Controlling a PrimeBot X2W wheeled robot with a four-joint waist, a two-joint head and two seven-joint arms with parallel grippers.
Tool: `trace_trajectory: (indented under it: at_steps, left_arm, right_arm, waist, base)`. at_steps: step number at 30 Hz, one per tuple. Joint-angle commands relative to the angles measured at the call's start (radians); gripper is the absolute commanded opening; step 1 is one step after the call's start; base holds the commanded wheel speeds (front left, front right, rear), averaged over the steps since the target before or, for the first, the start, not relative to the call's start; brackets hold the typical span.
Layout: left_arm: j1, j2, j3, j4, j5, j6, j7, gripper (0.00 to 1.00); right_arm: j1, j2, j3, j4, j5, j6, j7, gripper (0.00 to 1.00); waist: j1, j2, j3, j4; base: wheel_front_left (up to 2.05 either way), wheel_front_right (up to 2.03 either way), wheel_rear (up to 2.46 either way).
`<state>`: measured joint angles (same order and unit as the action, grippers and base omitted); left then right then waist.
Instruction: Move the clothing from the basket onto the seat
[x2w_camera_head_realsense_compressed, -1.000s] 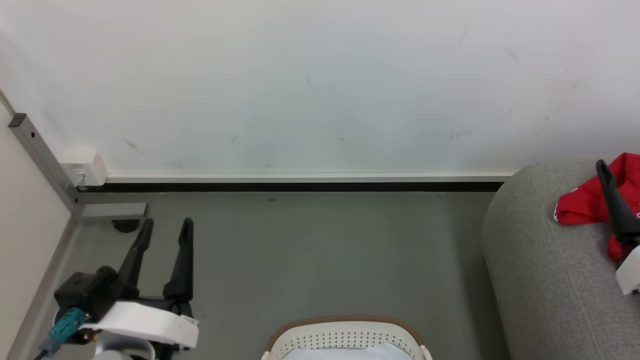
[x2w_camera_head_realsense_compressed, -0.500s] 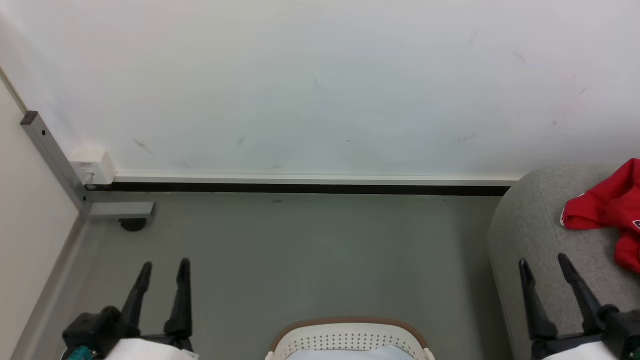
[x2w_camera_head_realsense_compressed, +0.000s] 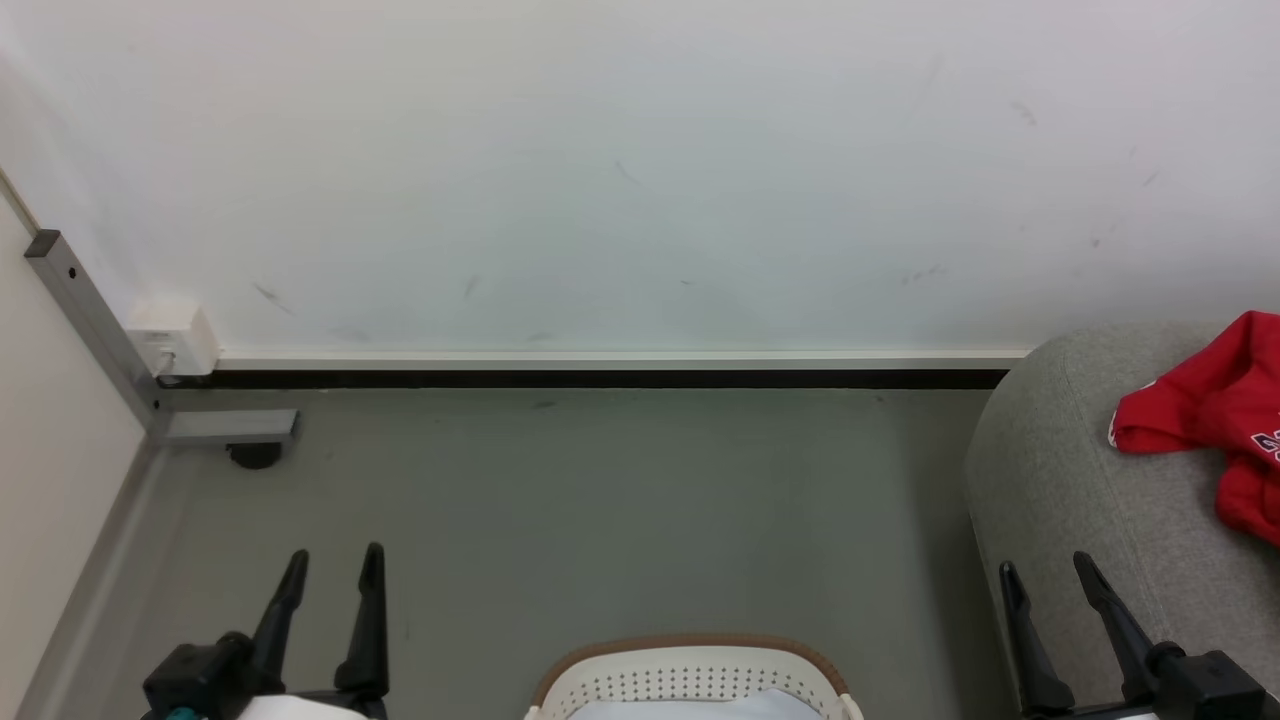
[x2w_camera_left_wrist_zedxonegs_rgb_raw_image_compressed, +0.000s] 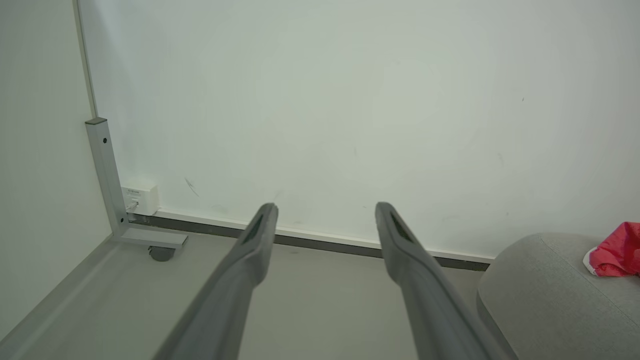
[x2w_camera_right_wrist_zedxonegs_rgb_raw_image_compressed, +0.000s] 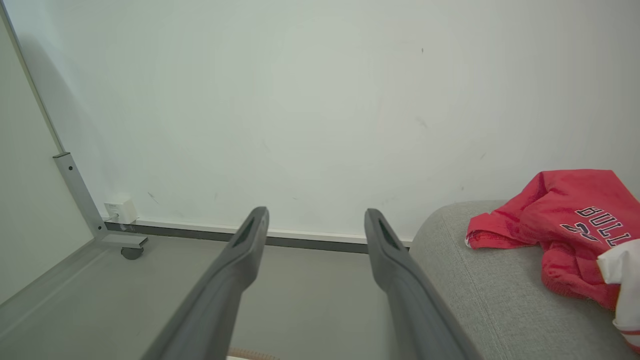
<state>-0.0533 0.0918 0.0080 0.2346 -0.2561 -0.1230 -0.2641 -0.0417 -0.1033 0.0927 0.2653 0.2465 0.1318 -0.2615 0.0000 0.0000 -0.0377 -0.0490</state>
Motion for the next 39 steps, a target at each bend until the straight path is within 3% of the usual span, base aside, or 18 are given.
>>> trace_trajectory:
  at_steps: [1,16,17,20,23,39]
  left_arm:
    - [0.000,-0.003,0.009,0.001,0.015,-0.002,0.000,1.00]
    - [-0.002,-0.015,0.001,-0.009,0.036,-0.008,0.000,1.00]
    - [-0.002,-0.016,0.000,-0.008,0.028,-0.006,0.000,0.00]
    - [0.009,-0.022,-0.008,0.016,0.024,-0.006,0.002,0.00]
    - [0.008,-0.027,0.006,0.032,-0.134,-0.006,0.049,0.00]
    - [-0.006,-0.030,0.026,0.024,-0.398,-0.006,0.117,0.00]
  right_arm:
    - [-0.011,0.001,-0.001,-0.005,-0.004,-0.002,-0.004,1.00]
    - [-0.013,0.008,0.008,-0.014,0.000,-0.002,-0.004,1.00]
    - [-0.004,0.008,0.008,-0.011,-0.005,0.000,-0.001,0.00]
    - [0.011,0.011,0.010,0.009,-0.002,0.000,0.002,0.00]
    - [0.010,0.017,-0.012,0.019,0.158,0.000,0.047,0.00]
    - [-0.010,0.022,-0.052,0.009,0.420,0.000,0.116,0.00]
  waist:
    - [0.0000,0.0000,0.001,-0.002]
    - [0.0000,0.0000,-0.005,-0.006]
    - [0.0000,0.0000,-0.005,-0.006]
    - [0.0000,0.0000,-0.005,-0.006]
    - [0.0000,0.0000,-0.002,-0.002]
    - [0.0000,0.0000,0.004,0.005]
  base:
    - [0.00,0.00,0.00]
    - [0.00,0.00,0.00]
    - [0.00,0.00,0.00]
    - [0.00,0.00,0.00]
    - [0.00,0.00,0.00]
    - [0.00,0.00,0.00]
